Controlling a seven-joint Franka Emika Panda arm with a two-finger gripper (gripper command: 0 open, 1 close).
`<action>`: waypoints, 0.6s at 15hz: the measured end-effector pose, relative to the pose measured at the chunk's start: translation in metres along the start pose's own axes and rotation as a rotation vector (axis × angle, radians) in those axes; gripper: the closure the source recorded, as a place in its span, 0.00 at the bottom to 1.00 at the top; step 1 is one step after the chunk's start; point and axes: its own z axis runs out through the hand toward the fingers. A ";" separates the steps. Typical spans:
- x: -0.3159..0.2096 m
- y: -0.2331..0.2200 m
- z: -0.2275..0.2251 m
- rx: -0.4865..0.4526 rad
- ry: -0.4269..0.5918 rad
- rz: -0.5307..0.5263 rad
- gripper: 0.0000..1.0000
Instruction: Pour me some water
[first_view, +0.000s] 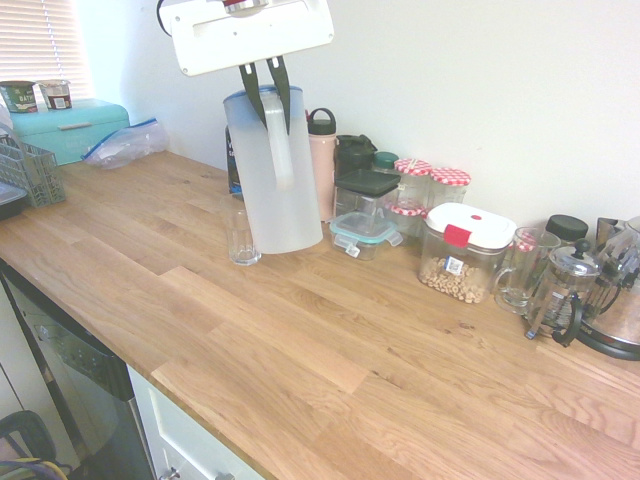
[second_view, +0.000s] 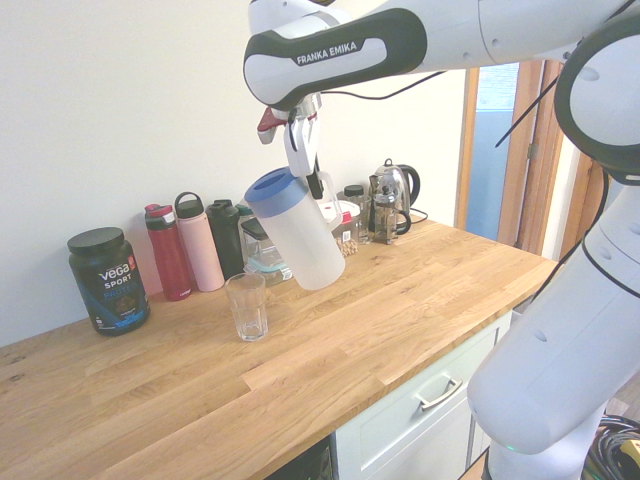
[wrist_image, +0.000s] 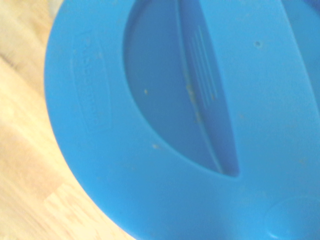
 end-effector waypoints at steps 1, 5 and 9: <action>0.000 -0.009 0.003 -0.020 -0.015 -0.027 1.00; 0.001 -0.037 0.014 -0.105 -0.067 -0.116 1.00; -0.001 -0.058 0.024 -0.171 -0.100 -0.181 1.00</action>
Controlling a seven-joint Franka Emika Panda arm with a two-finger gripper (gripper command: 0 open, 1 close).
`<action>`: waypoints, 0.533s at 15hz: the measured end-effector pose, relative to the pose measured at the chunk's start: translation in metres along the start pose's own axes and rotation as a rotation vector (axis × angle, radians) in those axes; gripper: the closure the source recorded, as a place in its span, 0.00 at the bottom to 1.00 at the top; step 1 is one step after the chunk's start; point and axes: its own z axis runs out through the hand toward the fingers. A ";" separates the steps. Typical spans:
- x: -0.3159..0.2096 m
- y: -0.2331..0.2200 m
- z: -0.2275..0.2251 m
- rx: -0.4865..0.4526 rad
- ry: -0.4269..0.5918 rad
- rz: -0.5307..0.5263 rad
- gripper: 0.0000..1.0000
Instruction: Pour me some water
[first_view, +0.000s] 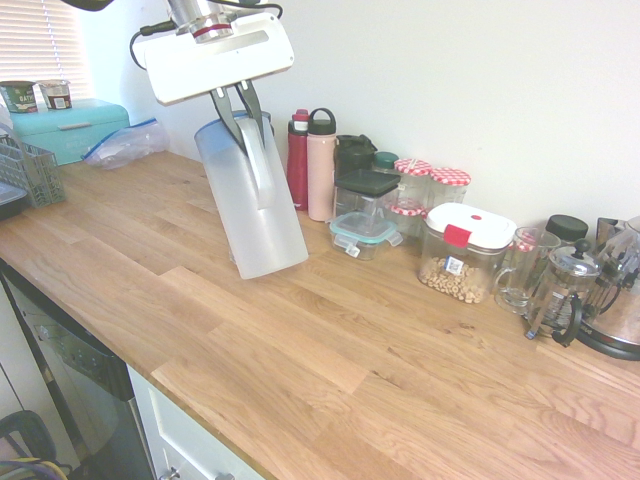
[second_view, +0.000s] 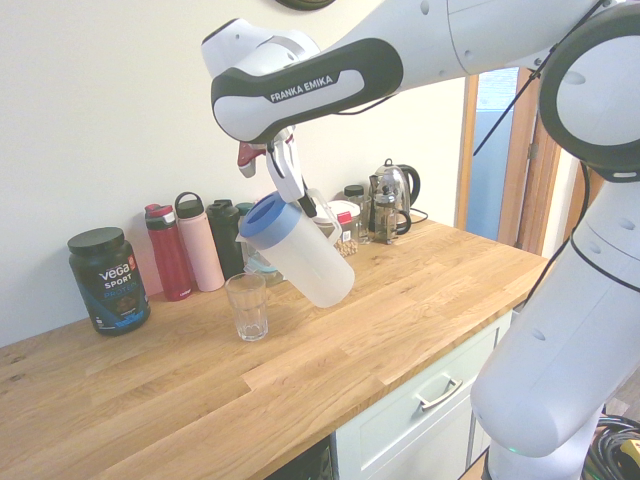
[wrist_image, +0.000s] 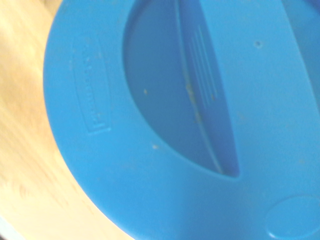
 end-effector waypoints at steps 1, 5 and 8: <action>-0.001 -0.005 0.004 -0.024 -0.011 -0.017 1.00; -0.006 -0.024 0.017 -0.125 -0.039 -0.081 1.00; -0.005 -0.032 0.022 -0.181 -0.042 -0.104 1.00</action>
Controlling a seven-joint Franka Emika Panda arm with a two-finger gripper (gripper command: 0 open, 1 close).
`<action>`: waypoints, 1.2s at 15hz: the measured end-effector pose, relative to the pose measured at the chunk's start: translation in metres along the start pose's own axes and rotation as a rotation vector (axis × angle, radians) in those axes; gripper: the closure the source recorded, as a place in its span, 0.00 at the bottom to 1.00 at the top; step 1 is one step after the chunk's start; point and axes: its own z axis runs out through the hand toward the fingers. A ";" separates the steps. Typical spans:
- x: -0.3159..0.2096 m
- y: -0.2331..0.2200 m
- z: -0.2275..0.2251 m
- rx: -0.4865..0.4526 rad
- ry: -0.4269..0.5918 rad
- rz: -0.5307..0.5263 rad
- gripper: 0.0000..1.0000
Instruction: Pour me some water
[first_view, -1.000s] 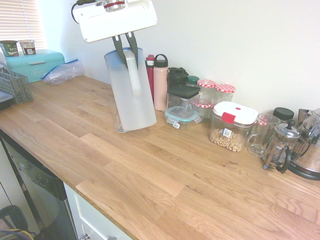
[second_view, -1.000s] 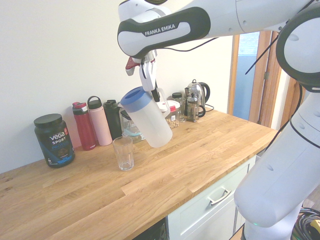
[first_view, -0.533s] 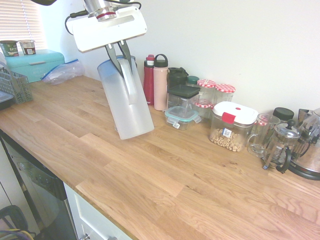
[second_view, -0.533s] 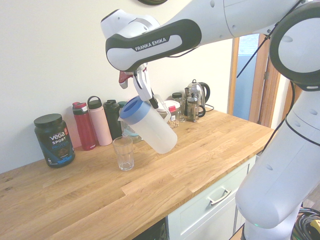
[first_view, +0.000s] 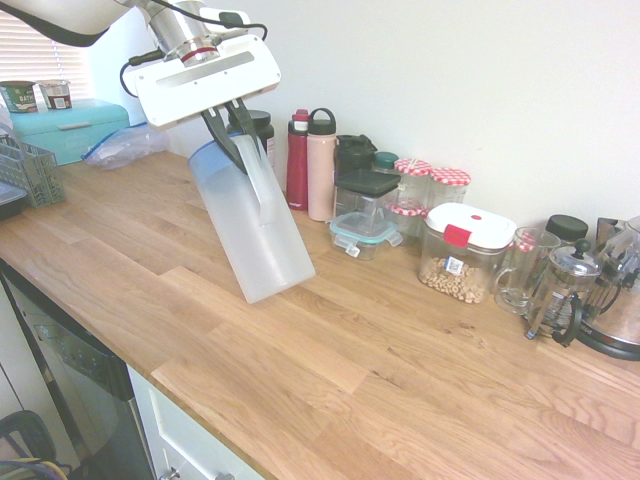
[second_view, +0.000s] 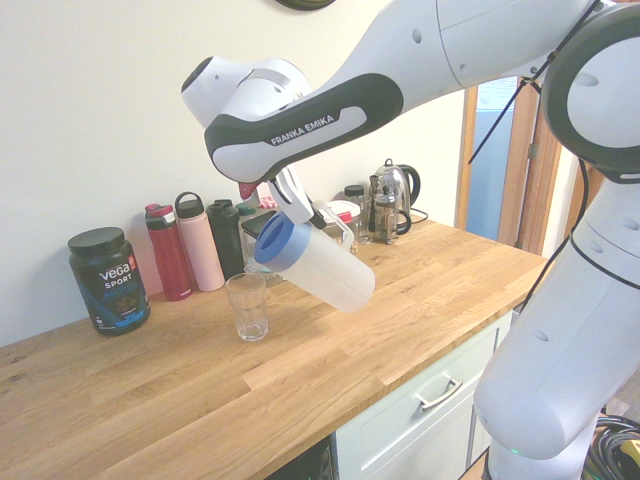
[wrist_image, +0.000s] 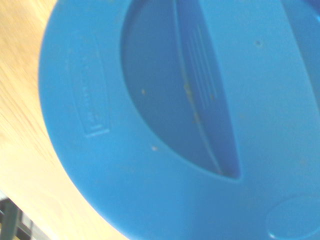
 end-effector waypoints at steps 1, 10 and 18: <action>0.002 -0.003 0.002 -0.015 -0.002 -0.006 1.00; 0.024 -0.019 0.020 -0.097 -0.022 -0.032 1.00; 0.040 -0.022 0.021 -0.109 -0.003 0.000 1.00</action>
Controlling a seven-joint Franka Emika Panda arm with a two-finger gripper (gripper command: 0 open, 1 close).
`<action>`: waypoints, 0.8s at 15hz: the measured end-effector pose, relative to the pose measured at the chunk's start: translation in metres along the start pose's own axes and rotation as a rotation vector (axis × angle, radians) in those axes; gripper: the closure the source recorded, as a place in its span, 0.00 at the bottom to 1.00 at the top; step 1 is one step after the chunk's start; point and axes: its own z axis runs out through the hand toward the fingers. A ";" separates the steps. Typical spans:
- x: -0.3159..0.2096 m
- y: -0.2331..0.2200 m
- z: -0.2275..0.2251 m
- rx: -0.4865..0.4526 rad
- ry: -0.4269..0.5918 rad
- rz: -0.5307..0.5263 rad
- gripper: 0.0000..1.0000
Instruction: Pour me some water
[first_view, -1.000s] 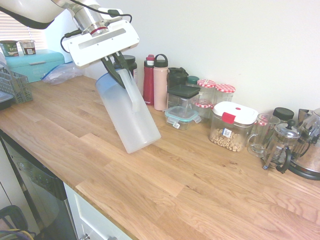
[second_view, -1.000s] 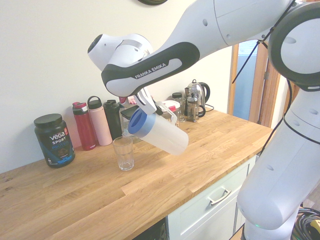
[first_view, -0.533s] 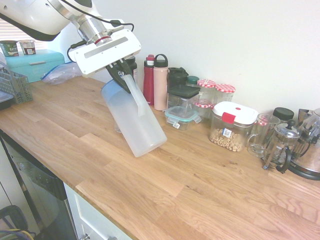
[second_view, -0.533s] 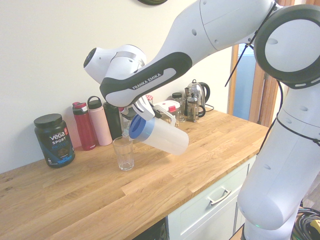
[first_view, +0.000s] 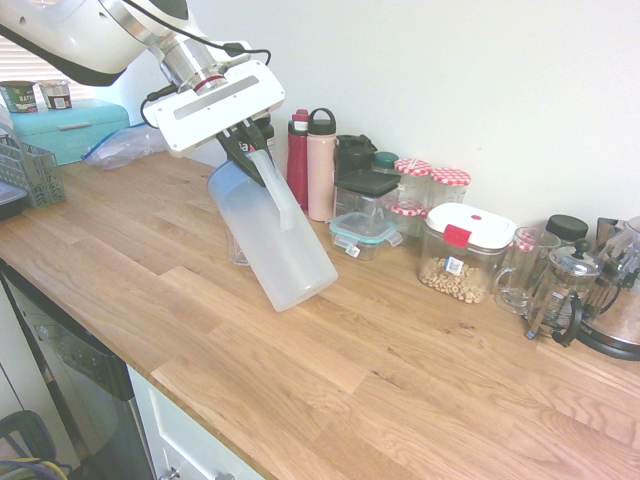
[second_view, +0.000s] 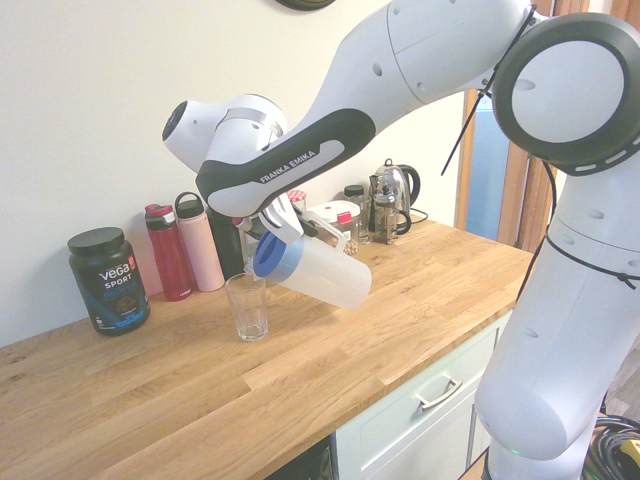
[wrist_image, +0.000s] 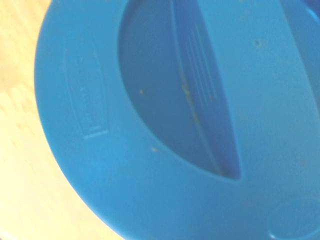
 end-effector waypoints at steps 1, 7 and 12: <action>0.001 0.002 -0.002 -0.004 0.007 0.010 1.00; -0.004 0.053 -0.006 0.077 0.051 0.130 1.00; -0.082 0.182 0.025 0.351 0.098 0.336 1.00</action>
